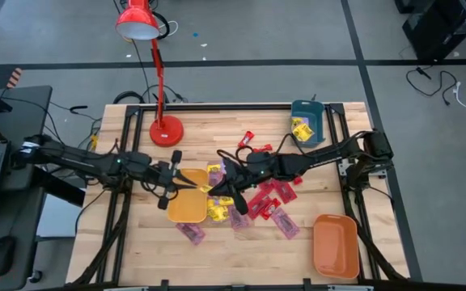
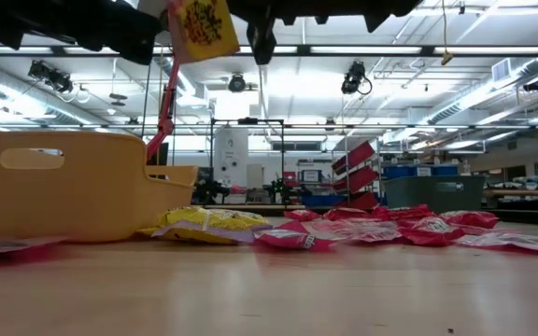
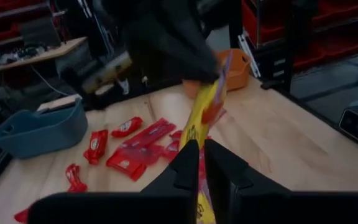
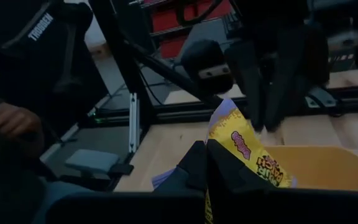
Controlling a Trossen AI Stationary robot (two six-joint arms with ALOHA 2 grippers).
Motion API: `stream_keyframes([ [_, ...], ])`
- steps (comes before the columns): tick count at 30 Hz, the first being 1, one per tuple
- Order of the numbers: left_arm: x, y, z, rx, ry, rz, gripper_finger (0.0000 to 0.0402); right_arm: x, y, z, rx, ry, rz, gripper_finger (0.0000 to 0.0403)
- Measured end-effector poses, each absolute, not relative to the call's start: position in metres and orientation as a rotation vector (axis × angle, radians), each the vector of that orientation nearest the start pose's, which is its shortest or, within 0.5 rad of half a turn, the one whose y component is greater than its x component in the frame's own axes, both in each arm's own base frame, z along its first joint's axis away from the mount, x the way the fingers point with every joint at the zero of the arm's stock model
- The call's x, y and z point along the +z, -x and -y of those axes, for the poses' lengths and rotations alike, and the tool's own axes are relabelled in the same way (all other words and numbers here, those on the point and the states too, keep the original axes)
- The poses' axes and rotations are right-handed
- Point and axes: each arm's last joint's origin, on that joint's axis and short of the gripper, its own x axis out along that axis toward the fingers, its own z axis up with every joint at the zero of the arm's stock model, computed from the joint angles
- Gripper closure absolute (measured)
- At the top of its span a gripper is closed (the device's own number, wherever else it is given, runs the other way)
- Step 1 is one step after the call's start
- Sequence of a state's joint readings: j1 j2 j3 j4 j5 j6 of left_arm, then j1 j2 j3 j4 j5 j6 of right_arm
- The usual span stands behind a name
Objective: Sort candy
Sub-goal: Put the yellow candy pack into the blue bin
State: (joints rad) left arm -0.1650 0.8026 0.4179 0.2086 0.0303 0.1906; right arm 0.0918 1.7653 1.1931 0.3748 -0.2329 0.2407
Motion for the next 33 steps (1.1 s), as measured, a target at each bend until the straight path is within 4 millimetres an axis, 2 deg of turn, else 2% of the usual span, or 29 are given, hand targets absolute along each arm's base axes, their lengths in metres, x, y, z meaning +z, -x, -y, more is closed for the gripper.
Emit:
stream_keyframes([
  [11, 0.240, -0.189, 0.031, -0.164, -0.164, -0.118, 0.0272, 0.262, -0.402, -0.039, 0.309, -0.194, -0.218, 0.0403],
  [17, 0.238, -0.193, 0.032, -0.164, -0.163, -0.113, 0.0253, 0.263, -0.403, -0.033, 0.297, -0.167, -0.200, 0.0403],
  [26, 0.236, -0.196, 0.032, -0.163, -0.142, -0.118, 0.0264, 0.265, -0.404, -0.023, 0.276, -0.139, -0.180, 0.0402],
  [29, 0.236, -0.196, 0.032, -0.162, -0.137, -0.118, 0.0294, 0.264, -0.404, -0.022, 0.274, -0.139, -0.186, 0.0394],
  [33, 0.236, -0.196, 0.032, -0.163, -0.137, -0.120, 0.0358, 0.265, -0.403, -0.022, 0.274, -0.116, -0.181, 0.0365],
])
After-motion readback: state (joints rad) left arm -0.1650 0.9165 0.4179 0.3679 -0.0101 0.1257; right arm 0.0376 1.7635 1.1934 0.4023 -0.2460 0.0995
